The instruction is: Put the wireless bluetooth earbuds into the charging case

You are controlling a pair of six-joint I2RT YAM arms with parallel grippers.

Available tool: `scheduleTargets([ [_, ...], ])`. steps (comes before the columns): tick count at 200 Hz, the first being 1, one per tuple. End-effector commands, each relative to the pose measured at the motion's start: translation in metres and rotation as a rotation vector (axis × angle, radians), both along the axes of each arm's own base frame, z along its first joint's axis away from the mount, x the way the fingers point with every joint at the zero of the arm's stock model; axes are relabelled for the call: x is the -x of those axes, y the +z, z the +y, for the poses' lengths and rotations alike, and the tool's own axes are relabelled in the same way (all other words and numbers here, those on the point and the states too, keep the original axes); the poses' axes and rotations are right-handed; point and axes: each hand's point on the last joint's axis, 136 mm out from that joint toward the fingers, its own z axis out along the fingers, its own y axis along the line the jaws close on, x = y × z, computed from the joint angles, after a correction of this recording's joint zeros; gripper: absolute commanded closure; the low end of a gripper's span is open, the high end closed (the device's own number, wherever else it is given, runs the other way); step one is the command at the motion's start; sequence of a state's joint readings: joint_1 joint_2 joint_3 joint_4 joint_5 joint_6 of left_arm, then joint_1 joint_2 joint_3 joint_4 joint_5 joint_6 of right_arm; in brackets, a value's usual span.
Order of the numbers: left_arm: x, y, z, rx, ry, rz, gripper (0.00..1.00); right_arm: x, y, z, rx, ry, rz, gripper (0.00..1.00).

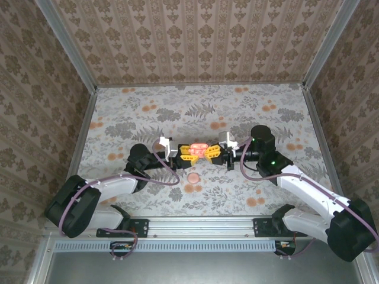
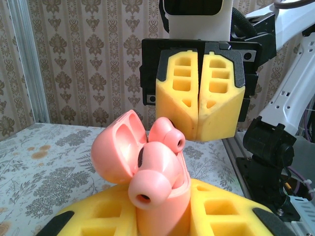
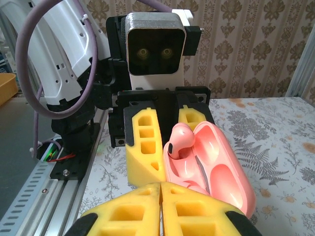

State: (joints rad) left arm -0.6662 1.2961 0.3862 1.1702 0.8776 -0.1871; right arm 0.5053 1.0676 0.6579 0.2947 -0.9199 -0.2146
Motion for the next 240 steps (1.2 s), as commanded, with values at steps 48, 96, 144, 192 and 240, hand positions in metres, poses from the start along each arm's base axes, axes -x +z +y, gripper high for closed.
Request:
scheduleTargets([
  [48, 0.006, 0.015, 0.002, 0.028, -0.016, -0.059, 0.77, -0.007, -0.003, 0.006, 0.060, -0.035, -0.001, 0.90],
  [96, 0.004, 0.014, 0.002, 0.023, -0.006, -0.059, 0.77, -0.014, -0.009, 0.005, 0.105, -0.103, 0.011, 0.87],
  [144, 0.002, 0.010, 0.002, 0.015, 0.004, -0.055, 0.77, 0.002, 0.011, -0.001, 0.023, -0.086, -0.073, 0.72],
  [192, 0.004, 0.012, 0.002, 0.027, -0.006, -0.058, 0.77, 0.007, 0.011, -0.026, -0.009, -0.206, -0.149, 0.56],
  [240, 0.007, 0.019, 0.003, 0.048, -0.018, -0.066, 0.78, -0.002, -0.014, -0.032, 0.024, -0.271, -0.068, 0.40],
])
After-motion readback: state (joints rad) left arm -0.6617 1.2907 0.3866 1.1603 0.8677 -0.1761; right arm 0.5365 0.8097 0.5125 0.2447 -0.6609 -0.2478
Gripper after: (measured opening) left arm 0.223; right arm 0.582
